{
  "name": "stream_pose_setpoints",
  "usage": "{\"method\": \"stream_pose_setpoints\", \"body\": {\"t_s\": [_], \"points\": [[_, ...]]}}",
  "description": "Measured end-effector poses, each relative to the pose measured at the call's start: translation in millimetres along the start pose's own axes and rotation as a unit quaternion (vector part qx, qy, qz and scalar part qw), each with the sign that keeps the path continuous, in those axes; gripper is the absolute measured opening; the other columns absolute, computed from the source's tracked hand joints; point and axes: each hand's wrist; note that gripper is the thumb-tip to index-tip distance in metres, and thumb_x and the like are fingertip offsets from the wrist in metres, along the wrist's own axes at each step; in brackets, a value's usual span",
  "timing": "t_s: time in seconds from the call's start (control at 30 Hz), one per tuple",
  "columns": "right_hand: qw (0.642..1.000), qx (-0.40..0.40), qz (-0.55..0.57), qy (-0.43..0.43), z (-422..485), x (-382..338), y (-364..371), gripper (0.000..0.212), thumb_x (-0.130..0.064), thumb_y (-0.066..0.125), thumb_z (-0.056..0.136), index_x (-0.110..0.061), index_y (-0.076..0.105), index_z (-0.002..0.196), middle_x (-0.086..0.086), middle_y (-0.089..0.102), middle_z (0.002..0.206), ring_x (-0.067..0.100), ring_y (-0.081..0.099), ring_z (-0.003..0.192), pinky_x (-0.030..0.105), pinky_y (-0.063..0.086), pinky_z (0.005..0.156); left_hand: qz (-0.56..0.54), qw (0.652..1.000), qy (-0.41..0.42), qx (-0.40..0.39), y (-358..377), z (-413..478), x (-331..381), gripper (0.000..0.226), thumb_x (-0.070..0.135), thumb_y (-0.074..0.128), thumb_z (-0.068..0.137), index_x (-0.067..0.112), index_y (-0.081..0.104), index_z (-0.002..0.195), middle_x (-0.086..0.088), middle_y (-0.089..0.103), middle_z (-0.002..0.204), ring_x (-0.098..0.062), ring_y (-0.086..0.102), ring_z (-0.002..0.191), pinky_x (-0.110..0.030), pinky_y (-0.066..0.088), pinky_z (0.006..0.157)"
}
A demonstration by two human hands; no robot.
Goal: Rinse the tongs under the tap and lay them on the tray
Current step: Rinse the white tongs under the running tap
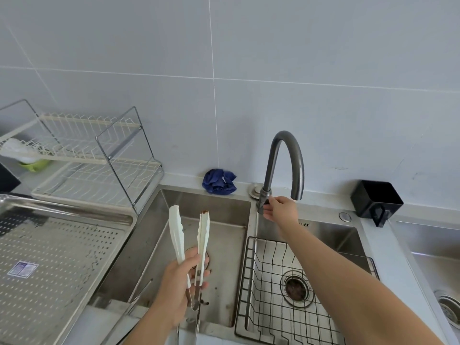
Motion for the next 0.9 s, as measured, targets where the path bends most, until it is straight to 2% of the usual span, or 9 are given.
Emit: {"method": "stream_pose_setpoints", "body": {"t_s": [0.1,0.27,0.37,0.47,0.53,0.63,0.77,0.83,0.9], "points": [[1.0,0.006,0.015,0.003,2,6,3,0.025,-0.019,0.06,0.104,0.002,0.065,0.116,0.023,0.074,0.106,0.031,0.074,0.097,0.038,0.064,0.083,0.003,1.0,0.002,0.001,-2,-1,-1,0.02,0.016,0.067,0.093,0.013,0.078,0.11,-0.02,0.075,0.104,-0.025,0.071,0.081,-0.042,0.058,0.067],[0.999,-0.025,0.035,-0.003,3,12,1,0.025,-0.018,0.058,0.105,0.003,0.066,0.116,0.021,0.073,0.1,0.03,0.071,0.091,0.049,0.061,0.092,0.012,1.0,0.005,-0.001,-4,-3,-2,0.024,0.017,0.068,0.092,0.012,0.076,0.114,-0.018,0.076,0.106,-0.026,0.072,0.082,-0.039,0.057,0.062],[0.997,-0.039,0.063,0.002,-7,15,-6,0.02,-0.02,0.057,0.105,-0.006,0.066,0.115,0.016,0.074,0.099,0.028,0.073,0.089,0.039,0.063,0.081,0.023,1.0,0.008,-0.007,-3,-5,-4,0.022,0.015,0.066,0.093,0.012,0.075,0.113,-0.016,0.077,0.104,-0.027,0.072,0.086,-0.04,0.057,0.064],[0.994,-0.047,0.097,0.006,-16,24,-13,0.014,-0.019,0.057,0.105,-0.012,0.062,0.115,0.017,0.074,0.103,0.029,0.076,0.09,0.035,0.063,0.073,0.031,0.999,0.011,-0.014,1,-6,-5,0.022,0.014,0.065,0.094,0.01,0.075,0.114,-0.016,0.078,0.097,-0.029,0.069,0.086,-0.041,0.056,0.067],[0.993,-0.052,0.101,0.007,-17,24,-13,0.012,-0.016,0.058,0.104,-0.015,0.062,0.115,0.015,0.074,0.102,0.025,0.076,0.085,0.033,0.063,0.07,0.023,1.0,0.008,-0.014,4,-7,-5,0.024,0.012,0.066,0.093,0.013,0.074,0.116,-0.018,0.077,0.1,-0.03,0.067,0.086,-0.042,0.055,0.067],[0.999,-0.025,-0.001,-0.024,-5,17,-8,0.009,-0.017,0.063,0.102,-0.023,0.067,0.107,0.007,0.076,0.094,0.019,0.075,0.076,0.035,0.065,0.074,0.022,1.0,0.006,-0.016,4,-7,-3,0.024,0.013,0.067,0.093,0.013,0.074,0.116,-0.02,0.076,0.104,-0.03,0.067,0.087,-0.042,0.055,0.067],[0.992,-0.003,-0.101,-0.073,11,12,-2,0.017,-0.019,0.066,0.1,-0.007,0.078,0.103,0.01,0.077,0.086,0.022,0.073,0.081,0.041,0.063,0.088,0.033,0.999,0.013,-0.015,-1,-6,-1,0.022,0.014,0.066,0.093,0.015,0.075,0.113,-0.016,0.077,0.1,-0.029,0.068,0.087,-0.039,0.055,0.063],[0.993,0.001,-0.094,-0.076,13,10,-2,0.017,-0.016,0.067,0.1,-0.004,0.078,0.099,0.013,0.077,0.084,0.024,0.072,0.081,0.043,0.063,0.088,0.037,0.999,0.015,-0.015,-1,-5,0,0.021,0.014,0.065,0.094,0.016,0.076,0.112,-0.014,0.077,0.098,-0.029,0.068,0.088,-0.039,0.055,0.063],[0.992,0.006,-0.095,-0.078,14,8,-5,0.017,-0.016,0.067,0.1,-0.003,0.078,0.098,0.013,0.076,0.082,0.022,0.071,0.076,0.035,0.064,0.08,0.039,0.999,0.016,-0.015,-1,-3,-1,0.021,0.014,0.065,0.094,0.017,0.077,0.111,-0.013,0.078,0.095,-0.029,0.069,0.089,-0.04,0.055,0.064]]}}
Point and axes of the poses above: each hand's wrist, its own z-axis towards the middle knuckle, its own y-axis out of the palm, x = y × z
